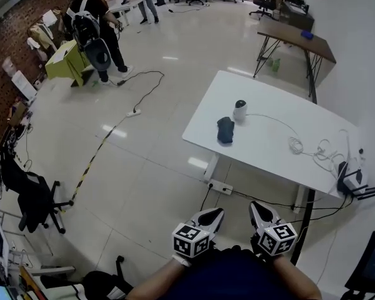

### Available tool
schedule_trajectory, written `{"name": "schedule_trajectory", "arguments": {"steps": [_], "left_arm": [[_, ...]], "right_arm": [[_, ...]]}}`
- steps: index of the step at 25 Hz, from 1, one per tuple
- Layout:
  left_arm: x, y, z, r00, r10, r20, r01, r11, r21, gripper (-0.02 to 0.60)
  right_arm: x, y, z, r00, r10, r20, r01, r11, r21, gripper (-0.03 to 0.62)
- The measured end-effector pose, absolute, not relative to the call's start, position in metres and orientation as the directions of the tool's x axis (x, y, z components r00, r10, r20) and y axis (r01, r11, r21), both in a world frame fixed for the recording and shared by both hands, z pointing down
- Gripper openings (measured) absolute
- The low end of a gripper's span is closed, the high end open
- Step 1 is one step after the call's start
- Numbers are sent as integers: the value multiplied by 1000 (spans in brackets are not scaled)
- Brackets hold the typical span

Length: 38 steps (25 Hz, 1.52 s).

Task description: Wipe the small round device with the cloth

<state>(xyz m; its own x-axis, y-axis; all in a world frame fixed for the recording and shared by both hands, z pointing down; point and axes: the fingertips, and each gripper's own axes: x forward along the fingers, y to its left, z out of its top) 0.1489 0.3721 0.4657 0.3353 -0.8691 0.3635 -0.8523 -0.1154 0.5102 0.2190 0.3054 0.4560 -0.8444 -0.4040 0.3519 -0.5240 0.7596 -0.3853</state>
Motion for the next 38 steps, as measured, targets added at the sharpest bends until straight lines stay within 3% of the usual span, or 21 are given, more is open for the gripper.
{"name": "schedule_trajectory", "arguments": {"steps": [15, 25, 38], "left_arm": [[78, 337, 482, 350, -865, 359, -828, -107, 551, 52], [76, 282, 480, 307, -854, 421, -862, -62, 504, 58], [106, 194, 473, 249, -855, 454, -890, -17, 456, 76]], "right_arm": [[166, 283, 466, -808, -414, 420, -566, 743, -357, 12], [143, 221, 473, -863, -343, 370, -487, 758, -434, 11], [168, 122, 472, -894, -311, 322, -439, 748, -498, 11]]}}
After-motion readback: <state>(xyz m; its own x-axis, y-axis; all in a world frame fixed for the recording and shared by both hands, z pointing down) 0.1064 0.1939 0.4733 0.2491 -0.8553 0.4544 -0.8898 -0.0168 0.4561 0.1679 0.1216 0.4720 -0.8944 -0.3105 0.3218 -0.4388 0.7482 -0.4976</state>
